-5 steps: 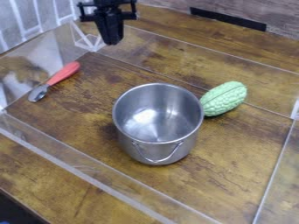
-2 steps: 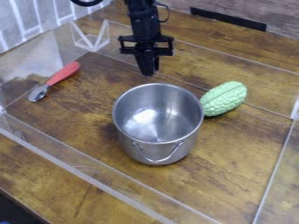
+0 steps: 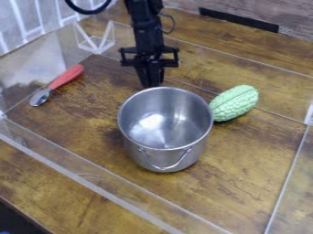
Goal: Move the orange spoon to the right
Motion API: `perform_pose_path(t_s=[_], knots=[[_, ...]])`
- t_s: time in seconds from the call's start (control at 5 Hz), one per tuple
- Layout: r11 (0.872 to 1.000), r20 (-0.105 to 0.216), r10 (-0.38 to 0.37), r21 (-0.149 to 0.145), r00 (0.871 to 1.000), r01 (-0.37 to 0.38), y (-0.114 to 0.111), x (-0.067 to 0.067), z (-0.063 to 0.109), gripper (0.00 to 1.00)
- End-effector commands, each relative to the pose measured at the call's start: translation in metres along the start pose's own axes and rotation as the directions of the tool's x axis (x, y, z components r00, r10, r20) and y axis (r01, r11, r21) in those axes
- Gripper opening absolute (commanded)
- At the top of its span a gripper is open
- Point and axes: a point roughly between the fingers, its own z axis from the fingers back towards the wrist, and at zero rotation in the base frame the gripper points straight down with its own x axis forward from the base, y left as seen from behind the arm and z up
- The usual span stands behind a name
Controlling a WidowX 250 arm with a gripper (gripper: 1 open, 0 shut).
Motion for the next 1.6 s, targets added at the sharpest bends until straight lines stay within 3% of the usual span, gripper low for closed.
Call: perform_pose_path(t_s=[0.0,0.2,0.4,0.8,1.4], knots=[[1.000,0.140,-0.022,0.001,0.990,0.022,-0.008,0.003,0.073,0.00],[1.000,0.153,-0.003,0.000,0.988,0.003,0.002,-0.001,0.092,1.00],[1.000,0.141,-0.029,0.008,0.990,0.028,0.024,-0.004,0.092,1.00],[0.997,0.086,-0.079,0.028,0.993,0.077,0.064,-0.009,0.073,1.00],[0.998,0.103,0.016,0.064,0.995,-0.023,0.105,-0.013,0.071,1.00]])
